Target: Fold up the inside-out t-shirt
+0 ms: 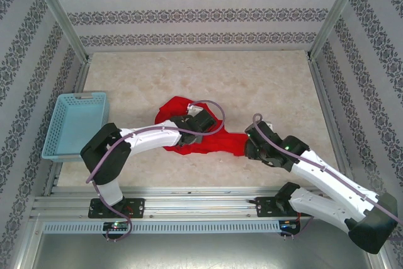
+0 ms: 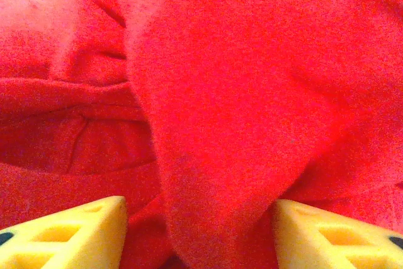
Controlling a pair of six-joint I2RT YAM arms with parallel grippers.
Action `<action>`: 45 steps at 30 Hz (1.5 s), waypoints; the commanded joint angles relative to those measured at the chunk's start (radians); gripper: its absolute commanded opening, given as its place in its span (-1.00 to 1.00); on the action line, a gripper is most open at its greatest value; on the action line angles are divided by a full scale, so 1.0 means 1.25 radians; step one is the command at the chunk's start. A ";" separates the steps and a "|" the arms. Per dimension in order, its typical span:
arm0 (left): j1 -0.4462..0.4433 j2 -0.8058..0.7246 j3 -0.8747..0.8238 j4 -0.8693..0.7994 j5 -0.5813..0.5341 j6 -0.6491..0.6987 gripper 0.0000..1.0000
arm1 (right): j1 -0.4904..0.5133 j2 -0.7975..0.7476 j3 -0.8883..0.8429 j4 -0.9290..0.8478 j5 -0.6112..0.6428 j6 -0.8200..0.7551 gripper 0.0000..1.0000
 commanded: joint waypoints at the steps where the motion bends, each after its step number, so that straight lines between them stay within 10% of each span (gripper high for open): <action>1: 0.005 -0.036 -0.004 0.006 0.005 0.008 0.24 | 0.004 0.003 -0.001 0.044 -0.021 0.000 -0.03; 15: 0.006 -0.055 -0.013 -0.004 -0.014 0.019 0.25 | -0.210 0.239 -0.126 0.283 -0.190 -0.035 0.22; 23: 0.007 -0.044 -0.014 -0.013 -0.016 0.017 0.24 | -0.196 0.313 -0.080 0.372 -0.257 -0.030 -0.63; 27: 0.010 -0.055 -0.023 -0.013 -0.019 0.015 0.24 | -0.186 0.306 -0.012 0.309 -0.194 -0.057 -1.00; 37: 0.027 -0.078 -0.044 -0.024 -0.046 0.026 0.24 | -0.026 0.286 0.259 0.008 0.110 -0.134 -1.00; 45: 0.029 -0.101 -0.051 -0.021 -0.048 0.032 0.24 | 0.000 0.387 0.296 -0.037 0.146 -0.103 -1.00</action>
